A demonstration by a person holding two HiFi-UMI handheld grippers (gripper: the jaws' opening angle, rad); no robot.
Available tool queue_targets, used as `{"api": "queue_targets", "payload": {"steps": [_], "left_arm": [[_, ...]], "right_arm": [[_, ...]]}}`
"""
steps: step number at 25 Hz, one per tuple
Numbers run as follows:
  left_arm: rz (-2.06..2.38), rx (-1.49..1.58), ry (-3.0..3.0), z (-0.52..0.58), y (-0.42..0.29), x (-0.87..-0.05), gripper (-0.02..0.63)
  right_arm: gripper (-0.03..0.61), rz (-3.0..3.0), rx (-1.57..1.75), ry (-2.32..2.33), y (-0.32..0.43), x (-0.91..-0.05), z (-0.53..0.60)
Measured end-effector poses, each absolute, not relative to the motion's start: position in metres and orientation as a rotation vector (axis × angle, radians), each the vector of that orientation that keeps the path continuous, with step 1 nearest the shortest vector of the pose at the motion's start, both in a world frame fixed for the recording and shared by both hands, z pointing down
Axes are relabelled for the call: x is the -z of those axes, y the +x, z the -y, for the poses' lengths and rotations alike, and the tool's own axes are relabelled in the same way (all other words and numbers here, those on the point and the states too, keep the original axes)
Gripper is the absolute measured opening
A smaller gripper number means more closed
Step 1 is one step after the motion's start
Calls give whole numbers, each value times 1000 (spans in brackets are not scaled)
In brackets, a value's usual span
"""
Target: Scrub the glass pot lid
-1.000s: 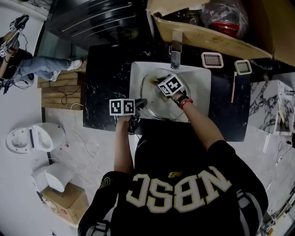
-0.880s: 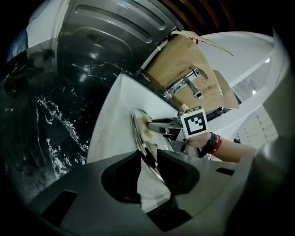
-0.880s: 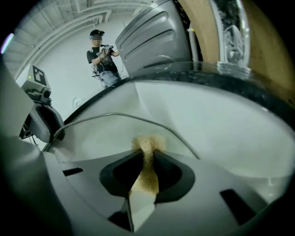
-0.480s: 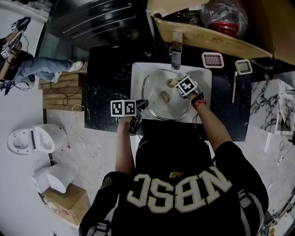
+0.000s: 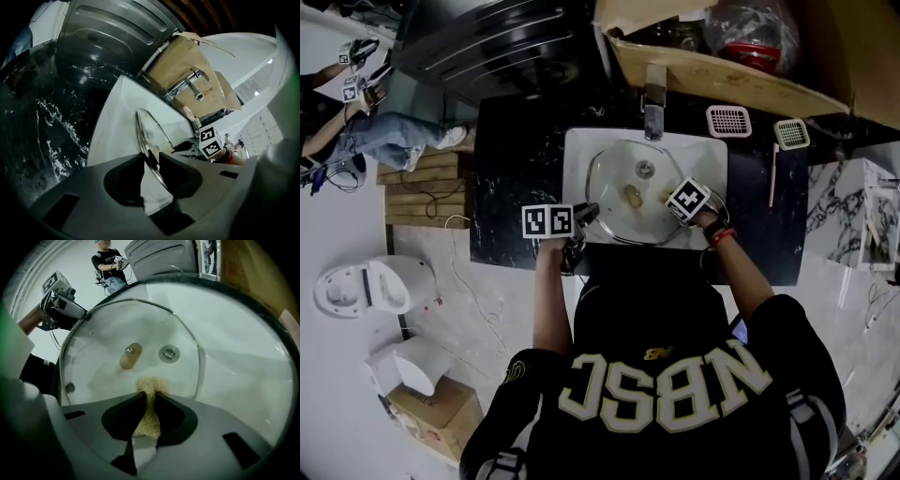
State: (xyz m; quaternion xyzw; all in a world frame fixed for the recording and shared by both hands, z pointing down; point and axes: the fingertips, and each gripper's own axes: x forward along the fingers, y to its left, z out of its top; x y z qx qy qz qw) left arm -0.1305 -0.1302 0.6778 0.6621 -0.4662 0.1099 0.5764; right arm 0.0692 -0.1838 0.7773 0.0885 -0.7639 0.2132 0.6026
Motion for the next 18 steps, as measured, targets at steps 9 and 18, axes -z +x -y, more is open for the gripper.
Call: {"api": "queue_targets", "payload": {"steps": [9,18], "left_arm": [[1093,-257,1546,130,-131,-678,114],[1101,-270,1553,129,-131,-678,114]], "right_arm": [[78,1818,-633,-45,51,-749,118],[80,1944,-727,-181,-8,-720,88]]}}
